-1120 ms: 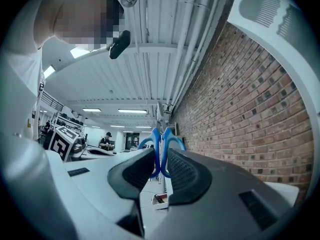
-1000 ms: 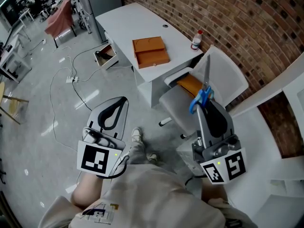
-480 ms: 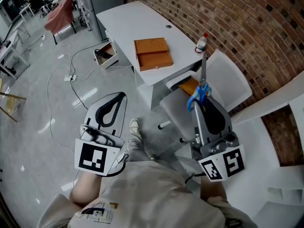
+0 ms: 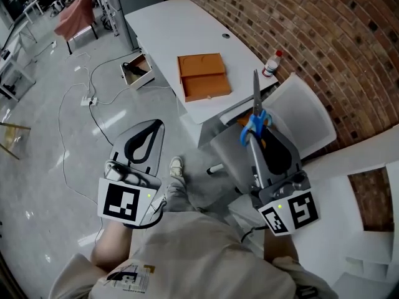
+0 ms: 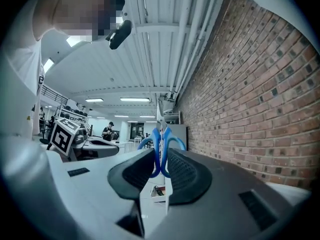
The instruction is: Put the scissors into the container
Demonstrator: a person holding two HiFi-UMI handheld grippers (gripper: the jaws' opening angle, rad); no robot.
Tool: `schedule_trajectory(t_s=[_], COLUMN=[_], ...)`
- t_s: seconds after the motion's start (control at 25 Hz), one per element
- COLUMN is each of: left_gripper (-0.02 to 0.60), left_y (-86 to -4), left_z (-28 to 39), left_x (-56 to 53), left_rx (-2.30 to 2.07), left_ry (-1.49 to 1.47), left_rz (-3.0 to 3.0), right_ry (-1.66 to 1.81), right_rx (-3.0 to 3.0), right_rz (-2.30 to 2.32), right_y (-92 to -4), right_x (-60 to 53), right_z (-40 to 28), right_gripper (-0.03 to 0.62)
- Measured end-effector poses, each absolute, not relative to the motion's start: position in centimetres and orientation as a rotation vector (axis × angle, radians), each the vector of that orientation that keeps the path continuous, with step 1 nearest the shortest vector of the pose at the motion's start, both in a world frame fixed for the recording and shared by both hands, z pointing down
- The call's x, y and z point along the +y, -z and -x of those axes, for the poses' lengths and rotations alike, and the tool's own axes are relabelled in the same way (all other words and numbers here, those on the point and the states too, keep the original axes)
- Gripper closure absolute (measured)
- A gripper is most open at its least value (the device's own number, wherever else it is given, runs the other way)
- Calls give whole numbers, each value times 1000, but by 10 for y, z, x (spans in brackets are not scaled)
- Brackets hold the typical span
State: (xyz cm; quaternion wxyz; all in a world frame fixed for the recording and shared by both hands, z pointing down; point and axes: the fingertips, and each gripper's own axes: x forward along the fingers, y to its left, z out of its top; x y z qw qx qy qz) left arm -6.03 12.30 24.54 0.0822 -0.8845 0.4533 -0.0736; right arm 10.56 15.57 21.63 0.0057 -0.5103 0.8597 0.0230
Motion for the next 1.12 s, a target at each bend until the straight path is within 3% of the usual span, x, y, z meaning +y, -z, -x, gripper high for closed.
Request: schedule_trajectory(t_s=[1.12], left_gripper=[573], left_y=[-282], left_z=[94], left_x=[-154], left_rx=[1191], left_ry=[348], left_rz=[2801], right_ry=[159], right_rx=[3014], right_rz=[1641], right_y=[-276], right_x=[-115], right_z=[-53], right_gripper=[516])
